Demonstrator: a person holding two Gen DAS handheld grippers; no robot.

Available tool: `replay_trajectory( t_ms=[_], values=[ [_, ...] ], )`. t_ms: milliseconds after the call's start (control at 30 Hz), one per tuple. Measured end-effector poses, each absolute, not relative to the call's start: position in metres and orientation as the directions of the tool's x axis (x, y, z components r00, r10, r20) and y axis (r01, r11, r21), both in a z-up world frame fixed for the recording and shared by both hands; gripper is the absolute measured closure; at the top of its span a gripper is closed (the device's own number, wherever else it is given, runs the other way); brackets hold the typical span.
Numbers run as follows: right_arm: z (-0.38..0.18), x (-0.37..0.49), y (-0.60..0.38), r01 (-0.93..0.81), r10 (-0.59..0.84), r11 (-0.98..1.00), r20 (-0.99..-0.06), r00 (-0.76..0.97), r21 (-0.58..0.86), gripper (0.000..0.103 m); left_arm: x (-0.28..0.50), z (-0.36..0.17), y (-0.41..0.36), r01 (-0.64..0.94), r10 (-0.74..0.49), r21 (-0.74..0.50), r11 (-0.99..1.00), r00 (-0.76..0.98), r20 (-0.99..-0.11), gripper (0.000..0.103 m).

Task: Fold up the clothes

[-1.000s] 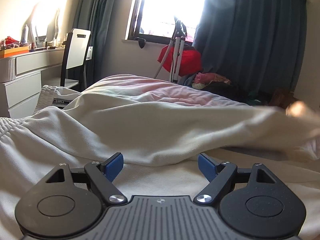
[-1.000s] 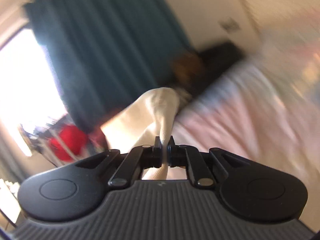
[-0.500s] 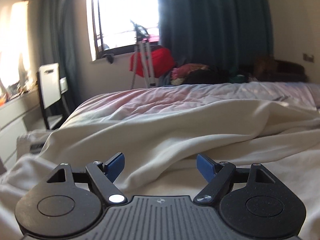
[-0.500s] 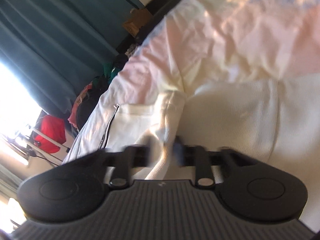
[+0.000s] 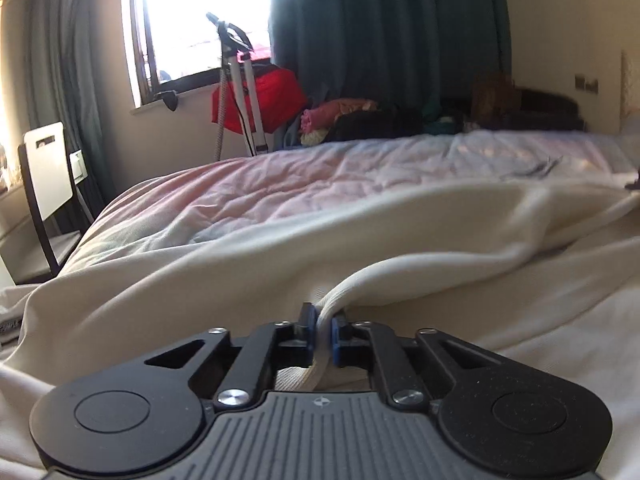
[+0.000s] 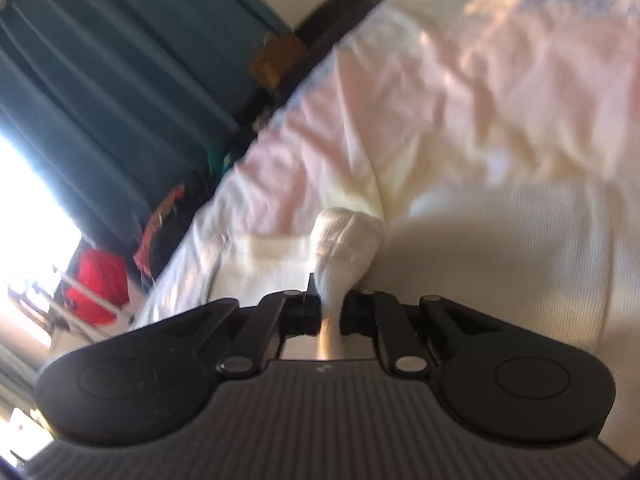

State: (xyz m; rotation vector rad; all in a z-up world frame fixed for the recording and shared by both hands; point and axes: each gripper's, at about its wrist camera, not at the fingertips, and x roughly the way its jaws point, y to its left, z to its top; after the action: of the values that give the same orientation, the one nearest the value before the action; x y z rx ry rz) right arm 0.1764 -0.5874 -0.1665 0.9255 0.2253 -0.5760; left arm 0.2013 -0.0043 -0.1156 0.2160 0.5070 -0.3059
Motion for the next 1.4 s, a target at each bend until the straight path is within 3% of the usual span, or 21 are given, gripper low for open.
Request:
replay_trajectory(
  t_ms=[133, 267, 367, 467, 500, 533, 567, 600, 633, 733, 900, 1033, 1200, 1300, 1400],
  values=[
    [-0.162, 0.165, -0.598, 0.603, -0.444, 0.474, -0.416, 0.793, 0.642, 0.095, 0.185, -0.108, 0.009, 0.368, -0.278, 0.08, 0.926, 0.812, -0.514, 0.097],
    [-0.176, 0.162, -0.602, 0.638, -0.421, 0.495, -0.479, 0.77, 0.59, 0.095, 0.169, -0.119, 0.005, 0.384, -0.267, 0.118, 0.916, 0.801, -0.536, 0.095],
    [-0.161, 0.159, -0.591, 0.643, -0.404, 0.548, -0.503, 0.764, 0.536, 0.091, 0.164, -0.123, 0.005, 0.357, -0.271, 0.062, 0.932, 0.801, -0.533, 0.089],
    [-0.144, 0.149, -0.57, 0.639, -0.377, 0.595, -0.533, 0.758, 0.488, 0.09, 0.155, -0.113, 0.009, 0.336, -0.283, 0.01, 0.942, 0.809, -0.516, 0.067],
    [-0.135, 0.145, -0.56, 0.641, -0.379, 0.614, -0.541, 0.751, 0.46, 0.079, 0.151, -0.109, 0.009, 0.328, -0.281, 0.003, 0.945, 0.813, -0.511, 0.059],
    [-0.127, 0.139, -0.55, 0.631, -0.374, 0.633, -0.538, 0.756, 0.447, 0.055, 0.144, -0.104, 0.009, 0.321, -0.274, 0.007, 0.947, 0.82, -0.503, 0.054],
    [-0.119, 0.132, -0.539, 0.616, -0.364, 0.652, -0.53, 0.766, 0.442, 0.04, 0.137, -0.1, 0.009, 0.313, -0.267, 0.011, 0.95, 0.826, -0.496, 0.05],
    [-0.112, 0.126, -0.528, 0.6, -0.355, 0.671, -0.522, 0.776, 0.436, 0.016, 0.13, -0.096, 0.01, 0.306, -0.26, 0.015, 0.952, 0.833, -0.488, 0.043],
    [-0.104, 0.12, -0.518, 0.584, -0.345, 0.689, -0.514, 0.785, 0.429, 0.011, 0.123, -0.092, 0.01, 0.298, -0.253, 0.019, 0.954, 0.84, -0.481, 0.036],
    [-0.08, 0.103, -0.482, 0.524, -0.305, 0.763, -0.503, 0.809, 0.379, 0.014, 0.101, -0.08, 0.014, 0.27, -0.229, 0.023, 0.963, 0.856, -0.464, 0.02],
    [-0.053, 0.078, -0.44, 0.443, -0.283, 0.852, -0.465, 0.839, 0.28, 0.014, 0.061, -0.058, 0.049, 0.148, -0.162, -0.068, 0.987, 0.865, -0.474, 0.011],
    [-0.041, 0.066, -0.428, 0.428, -0.273, 0.861, -0.46, 0.845, 0.275, 0.014, 0.035, -0.044, 0.1, -0.043, -0.056, -0.175, 0.984, 0.851, -0.522, 0.01],
    [-0.038, 0.06, -0.419, 0.426, -0.279, 0.87, -0.466, 0.84, 0.248, 0.014, 0.006, -0.026, 0.161, -0.33, 0.159, -0.212, 0.92, 0.807, -0.568, 0.008],
    [-0.039, 0.06, -0.415, 0.424, -0.273, 0.873, -0.478, 0.835, 0.241, 0.014, -0.003, -0.03, 0.196, -0.457, 0.193, -0.288, 0.842, 0.753, -0.629, 0.007],
    [-0.038, 0.06, -0.412, 0.418, -0.276, 0.881, -0.477, 0.834, 0.221, 0.014, -0.004, -0.044, 0.23, -0.53, 0.104, -0.416, 0.739, 0.7, -0.707, 0.007]
  ],
)
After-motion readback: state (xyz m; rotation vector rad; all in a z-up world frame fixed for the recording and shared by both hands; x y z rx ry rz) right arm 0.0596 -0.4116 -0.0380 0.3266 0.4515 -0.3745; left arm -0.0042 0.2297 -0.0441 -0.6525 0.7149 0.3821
